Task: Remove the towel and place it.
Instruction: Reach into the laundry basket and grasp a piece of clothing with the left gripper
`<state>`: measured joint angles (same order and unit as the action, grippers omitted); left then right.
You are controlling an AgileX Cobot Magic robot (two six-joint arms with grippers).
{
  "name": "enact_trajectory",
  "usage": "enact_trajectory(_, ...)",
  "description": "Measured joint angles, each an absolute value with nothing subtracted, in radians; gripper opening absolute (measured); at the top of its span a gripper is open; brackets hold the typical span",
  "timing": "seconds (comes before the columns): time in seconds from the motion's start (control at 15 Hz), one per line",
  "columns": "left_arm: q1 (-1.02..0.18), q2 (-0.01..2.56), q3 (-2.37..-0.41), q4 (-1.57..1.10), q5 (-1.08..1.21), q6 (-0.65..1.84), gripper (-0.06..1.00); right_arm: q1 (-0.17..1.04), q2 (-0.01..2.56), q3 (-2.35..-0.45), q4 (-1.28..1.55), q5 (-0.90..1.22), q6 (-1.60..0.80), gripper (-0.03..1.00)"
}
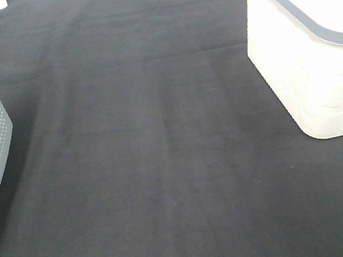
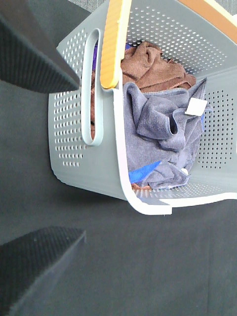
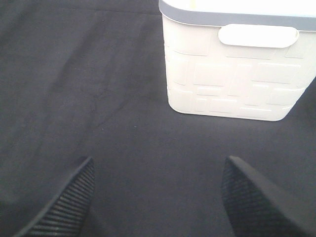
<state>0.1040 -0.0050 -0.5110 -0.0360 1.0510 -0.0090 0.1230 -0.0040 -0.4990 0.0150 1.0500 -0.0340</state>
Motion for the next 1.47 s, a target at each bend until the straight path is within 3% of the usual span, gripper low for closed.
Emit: enact_trajectory(1.47,0.104,-0.005,-0.511,-0.036,1.051,-0.009,0.70,0.123,-0.004,-0.499,0.015,1.050,-0.034,0.71)
